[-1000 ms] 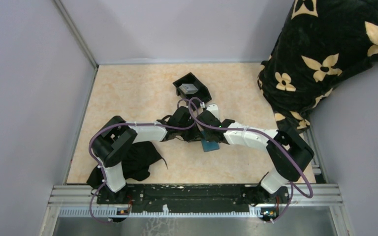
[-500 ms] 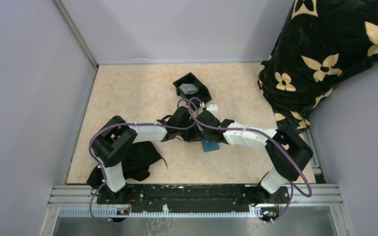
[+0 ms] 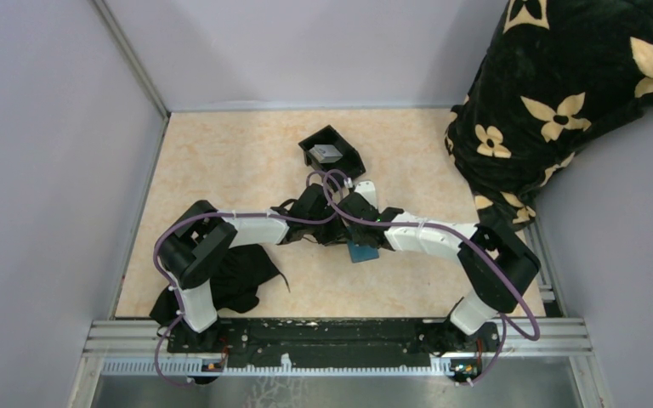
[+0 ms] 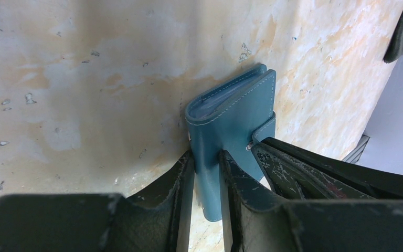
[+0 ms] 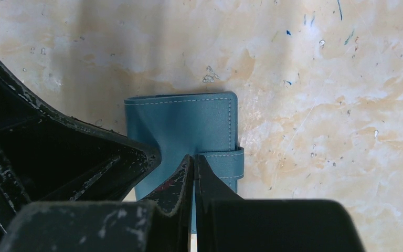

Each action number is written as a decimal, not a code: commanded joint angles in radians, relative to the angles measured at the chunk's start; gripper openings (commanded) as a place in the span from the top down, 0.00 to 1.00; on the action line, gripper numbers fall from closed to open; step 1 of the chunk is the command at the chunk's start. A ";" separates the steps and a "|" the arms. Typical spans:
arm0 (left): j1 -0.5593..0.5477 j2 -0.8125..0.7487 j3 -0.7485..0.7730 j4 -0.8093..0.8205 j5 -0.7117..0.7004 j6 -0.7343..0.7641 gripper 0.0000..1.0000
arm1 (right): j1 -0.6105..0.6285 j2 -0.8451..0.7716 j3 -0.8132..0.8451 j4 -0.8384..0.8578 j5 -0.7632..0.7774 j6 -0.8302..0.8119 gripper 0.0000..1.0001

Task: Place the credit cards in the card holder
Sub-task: Close the card holder at the center of the board.

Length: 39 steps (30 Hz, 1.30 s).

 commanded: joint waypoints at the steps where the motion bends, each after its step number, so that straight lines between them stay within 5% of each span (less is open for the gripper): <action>1: -0.006 0.067 -0.038 -0.142 -0.047 0.026 0.69 | 0.024 -0.025 -0.010 0.016 -0.020 0.025 1.00; 39: -0.012 0.075 -0.028 -0.158 -0.051 0.023 0.70 | -0.016 -0.075 -0.015 0.021 0.022 0.000 1.00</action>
